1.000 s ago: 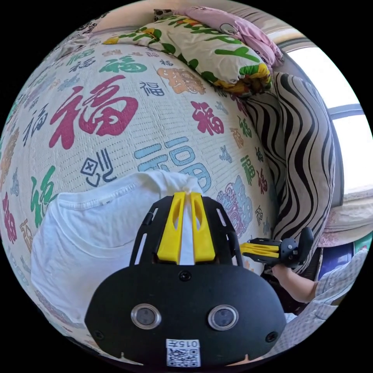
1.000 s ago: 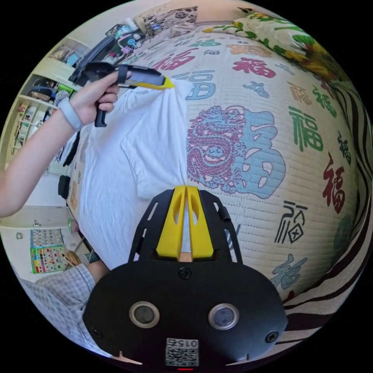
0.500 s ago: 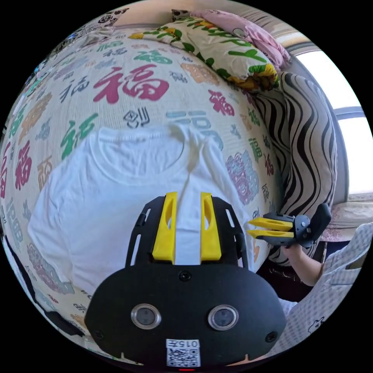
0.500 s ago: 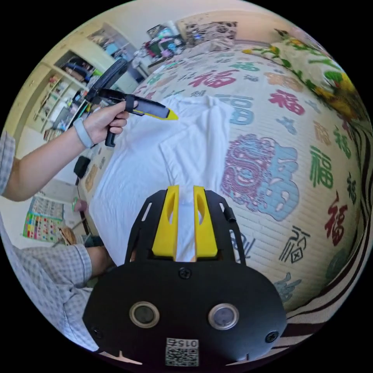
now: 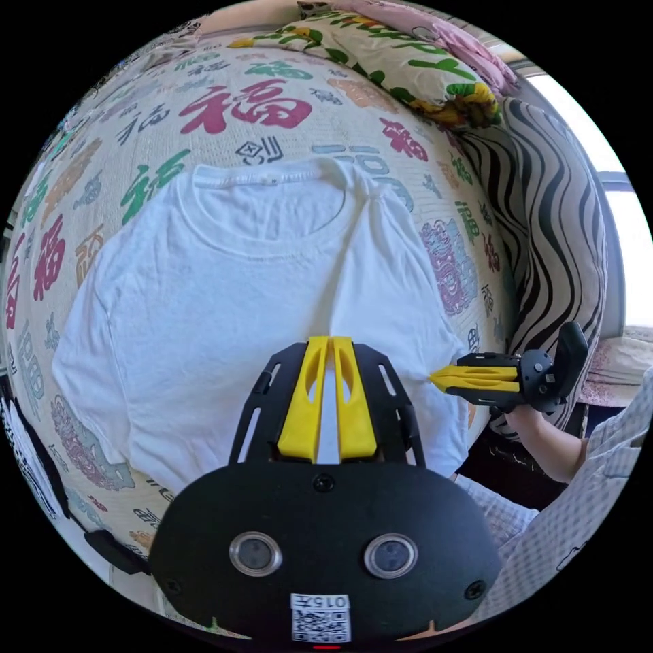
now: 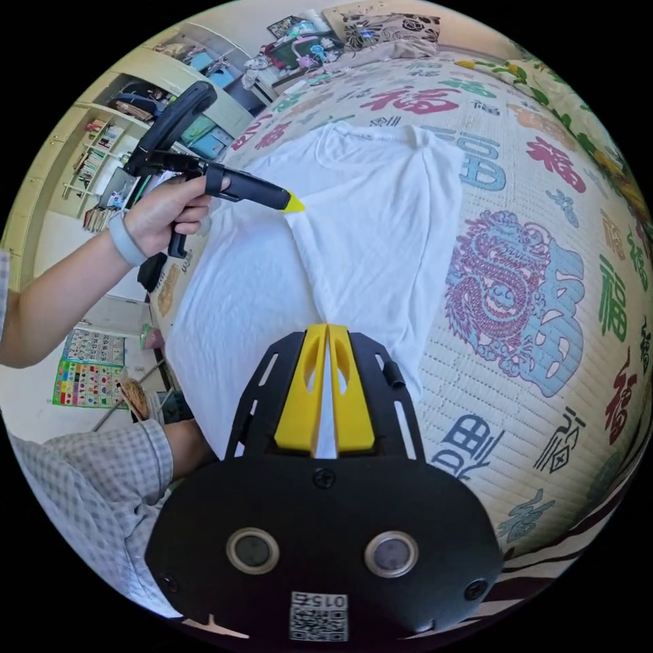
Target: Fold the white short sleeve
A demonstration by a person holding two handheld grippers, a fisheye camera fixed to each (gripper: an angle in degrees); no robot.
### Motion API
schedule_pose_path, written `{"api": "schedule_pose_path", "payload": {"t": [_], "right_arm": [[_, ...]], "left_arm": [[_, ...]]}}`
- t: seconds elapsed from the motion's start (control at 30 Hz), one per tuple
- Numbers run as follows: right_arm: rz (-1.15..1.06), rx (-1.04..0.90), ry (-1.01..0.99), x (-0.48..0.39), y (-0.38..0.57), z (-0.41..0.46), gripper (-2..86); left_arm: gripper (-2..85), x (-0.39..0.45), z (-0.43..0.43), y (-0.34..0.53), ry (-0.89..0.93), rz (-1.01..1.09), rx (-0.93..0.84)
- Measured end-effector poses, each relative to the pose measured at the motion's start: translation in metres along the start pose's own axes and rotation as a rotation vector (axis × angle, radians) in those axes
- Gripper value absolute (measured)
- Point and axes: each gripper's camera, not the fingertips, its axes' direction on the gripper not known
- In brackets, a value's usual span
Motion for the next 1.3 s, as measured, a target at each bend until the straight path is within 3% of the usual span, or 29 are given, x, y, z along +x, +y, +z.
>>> {"api": "schedule_pose_path", "payload": {"t": [0.17, 0.3, 0.43, 0.67, 0.87, 0.97, 1.1, 1.3], "right_arm": [[0.042, 0.074, -0.001, 0.005, 0.001, -0.007, 1.9], [0.12, 0.207, 0.057, 0.02, -0.004, -0.017, 2.0], [0.136, 0.157, 0.08, 0.031, -0.029, 0.011, 0.9], [0.133, 0.053, 0.153, 0.027, -0.043, 0.056, -0.4], [0.101, 0.154, 0.072, 0.012, -0.071, 0.057, -0.4], [0.046, 0.083, 0.074, -0.001, -0.098, 0.086, -0.4], [0.13, 0.012, 0.093, 0.001, -0.109, 0.124, -0.4], [0.256, -0.005, 0.099, -0.009, -0.115, 0.131, -0.4]], "left_arm": [[5.7, -0.002, -0.026, 0.006, -0.057, 0.002, -0.088], [6.8, 0.025, -0.077, -0.003, -0.212, 0.133, 0.028], [5.1, 0.043, -0.094, -0.016, -0.033, 0.221, 0.169], [1.3, 0.022, -0.094, -0.02, 0.048, 0.14, 0.151], [0.5, 0.002, -0.159, 0.055, 0.113, 0.108, 0.219], [-0.1, -0.013, -0.167, 0.105, 0.121, 0.072, 0.144], [-0.7, -0.042, -0.165, 0.149, 0.097, 0.017, 0.062], [-0.6, -0.085, -0.217, 0.205, 0.229, -0.054, 0.245]]}}
